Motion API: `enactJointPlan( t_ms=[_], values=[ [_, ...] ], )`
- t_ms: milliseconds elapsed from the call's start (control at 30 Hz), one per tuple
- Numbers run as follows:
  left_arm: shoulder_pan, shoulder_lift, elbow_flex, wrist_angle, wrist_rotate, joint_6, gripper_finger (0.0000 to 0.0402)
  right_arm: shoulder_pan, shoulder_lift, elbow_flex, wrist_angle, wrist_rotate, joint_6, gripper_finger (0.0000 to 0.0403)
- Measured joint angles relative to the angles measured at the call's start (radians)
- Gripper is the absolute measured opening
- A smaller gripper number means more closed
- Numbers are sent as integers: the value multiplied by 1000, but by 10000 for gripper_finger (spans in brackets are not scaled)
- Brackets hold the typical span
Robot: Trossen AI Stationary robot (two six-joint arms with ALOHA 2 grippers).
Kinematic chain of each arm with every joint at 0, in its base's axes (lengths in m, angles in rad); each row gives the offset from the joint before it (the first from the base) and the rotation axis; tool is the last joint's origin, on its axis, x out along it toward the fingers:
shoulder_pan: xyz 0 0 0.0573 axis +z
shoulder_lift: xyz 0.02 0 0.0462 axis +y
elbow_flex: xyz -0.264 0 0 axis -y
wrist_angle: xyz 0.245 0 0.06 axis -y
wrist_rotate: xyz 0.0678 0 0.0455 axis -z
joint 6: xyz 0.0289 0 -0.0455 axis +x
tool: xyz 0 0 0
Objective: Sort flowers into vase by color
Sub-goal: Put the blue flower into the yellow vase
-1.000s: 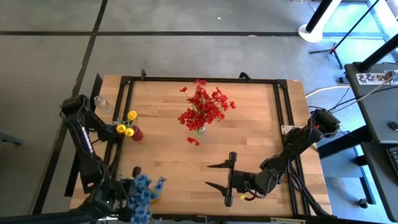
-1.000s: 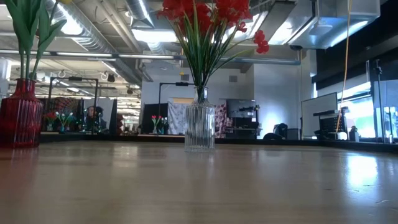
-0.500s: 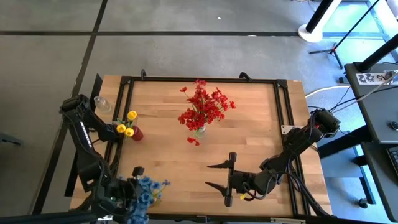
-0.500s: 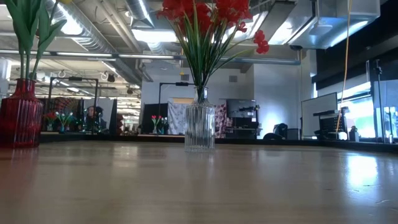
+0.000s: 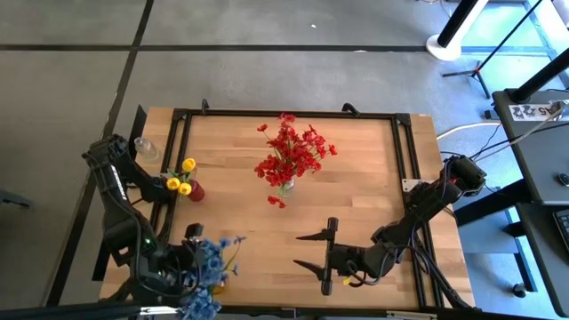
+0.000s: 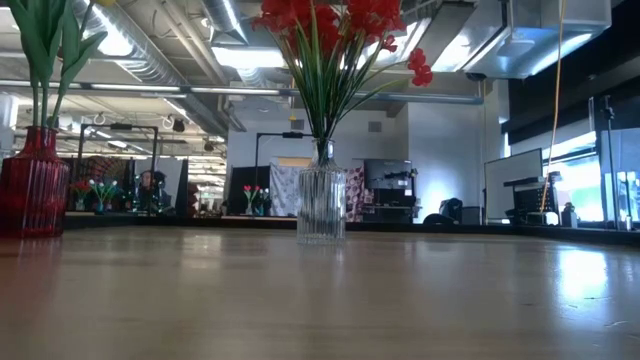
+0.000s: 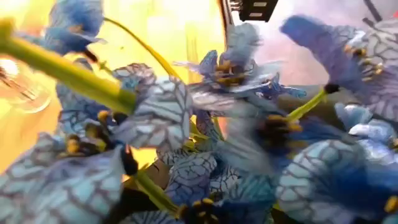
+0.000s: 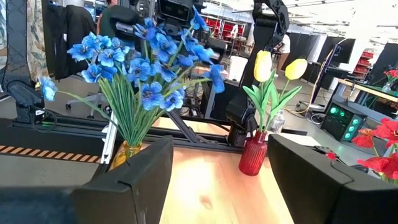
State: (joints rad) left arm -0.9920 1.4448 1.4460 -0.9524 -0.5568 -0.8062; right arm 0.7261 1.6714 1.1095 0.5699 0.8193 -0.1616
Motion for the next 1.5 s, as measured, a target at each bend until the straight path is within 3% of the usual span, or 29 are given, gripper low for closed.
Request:
enactJointPlan(
  t_ms=[367,667,967,1067,1200,1500],
  values=[
    [-26,4,-27,50,21,0,157,0,0,0,-19,0,0,260],
    [-27,88,-27,63,13,42,12,0,0,0,-21,0,0,260],
    [-29,171,-24,110,37,84,11,0,0,0,-22,0,0,260],
    [-29,157,-26,98,38,70,21,0,0,0,-22,16,0,260],
    [-12,122,-22,76,121,57,47,0,0,0,-22,36,0,260],
    [-5,50,-20,34,134,24,73,0,0,0,-22,36,0,260]
  ],
)
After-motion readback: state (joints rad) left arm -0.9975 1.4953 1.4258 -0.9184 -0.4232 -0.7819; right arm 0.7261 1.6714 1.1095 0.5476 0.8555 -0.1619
